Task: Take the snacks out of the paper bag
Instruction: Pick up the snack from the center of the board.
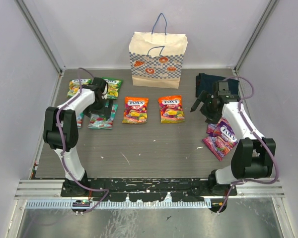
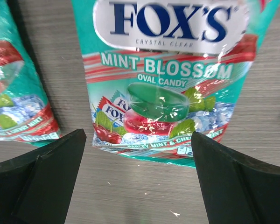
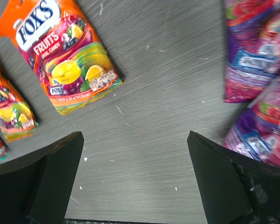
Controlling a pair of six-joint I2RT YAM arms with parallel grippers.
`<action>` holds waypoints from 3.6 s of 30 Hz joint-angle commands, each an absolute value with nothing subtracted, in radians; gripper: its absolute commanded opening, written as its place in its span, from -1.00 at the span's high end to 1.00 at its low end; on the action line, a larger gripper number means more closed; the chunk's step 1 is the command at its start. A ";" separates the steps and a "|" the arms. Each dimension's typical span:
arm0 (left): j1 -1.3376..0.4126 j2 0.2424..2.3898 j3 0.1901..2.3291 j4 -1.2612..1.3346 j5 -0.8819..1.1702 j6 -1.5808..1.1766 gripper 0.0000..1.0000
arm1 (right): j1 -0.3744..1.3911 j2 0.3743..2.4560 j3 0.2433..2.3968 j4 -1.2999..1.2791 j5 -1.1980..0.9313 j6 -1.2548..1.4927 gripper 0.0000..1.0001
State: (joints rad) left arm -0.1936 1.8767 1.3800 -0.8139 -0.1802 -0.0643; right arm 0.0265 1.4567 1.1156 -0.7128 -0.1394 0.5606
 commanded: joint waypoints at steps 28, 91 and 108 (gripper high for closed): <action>-0.309 1.429 1.355 -0.950 -0.138 -0.169 -0.96 | -0.222 1.797 1.240 -0.580 0.011 0.362 -0.88; -0.307 1.324 1.222 -0.974 -0.106 -0.167 -0.96 | 0.046 1.687 1.110 -0.558 0.227 0.345 0.96; -0.307 1.335 1.210 -0.958 -0.094 -0.173 -0.96 | 0.046 1.485 1.212 -0.754 0.228 0.422 0.99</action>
State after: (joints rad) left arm -0.3065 1.3560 1.2011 -0.9768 -0.1081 -0.1684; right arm 0.0483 1.5913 1.1103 -0.6758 0.2226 0.3737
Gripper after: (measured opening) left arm 0.980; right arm 0.028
